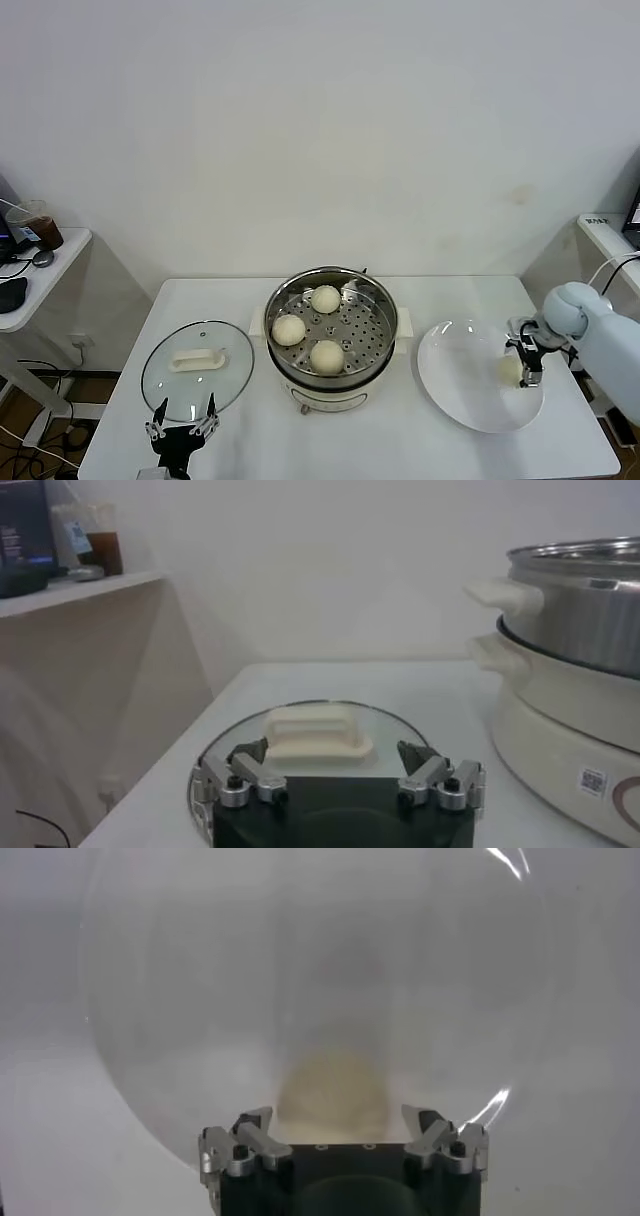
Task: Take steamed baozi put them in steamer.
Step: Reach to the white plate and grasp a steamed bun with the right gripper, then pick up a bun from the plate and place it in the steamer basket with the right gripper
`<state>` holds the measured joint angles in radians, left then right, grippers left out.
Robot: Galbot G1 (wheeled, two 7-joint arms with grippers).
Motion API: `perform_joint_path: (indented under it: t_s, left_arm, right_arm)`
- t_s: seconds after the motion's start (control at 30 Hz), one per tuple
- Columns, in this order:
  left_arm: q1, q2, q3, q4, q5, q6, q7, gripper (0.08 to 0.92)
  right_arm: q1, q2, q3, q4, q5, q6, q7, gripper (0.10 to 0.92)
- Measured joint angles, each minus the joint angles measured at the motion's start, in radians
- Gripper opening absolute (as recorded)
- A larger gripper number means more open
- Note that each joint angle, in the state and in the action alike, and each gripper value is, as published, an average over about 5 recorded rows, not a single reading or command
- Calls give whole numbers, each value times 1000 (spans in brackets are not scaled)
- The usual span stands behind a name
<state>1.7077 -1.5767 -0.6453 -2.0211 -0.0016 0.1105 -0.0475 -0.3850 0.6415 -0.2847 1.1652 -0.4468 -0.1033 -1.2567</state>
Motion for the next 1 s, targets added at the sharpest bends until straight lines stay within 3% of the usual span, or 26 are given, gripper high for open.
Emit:
perform_joint_path:
  t_s: [0.2, 0.67, 1.0]
  left_arm:
    - [-1, -1, 0, 0, 0, 0, 0, 823]
    - [-9, -4, 3, 6, -1, 0, -2, 823]
    - [-19, -12, 12, -2, 7, -4, -10, 823]
  right_arm:
    - [0, -2, 1, 1, -6, -5, -4, 760]
    - [24, -20, -6, 16, 12, -30, -10, 375]
    - [131, -73, -79, 78, 115, -81, -32, 331]
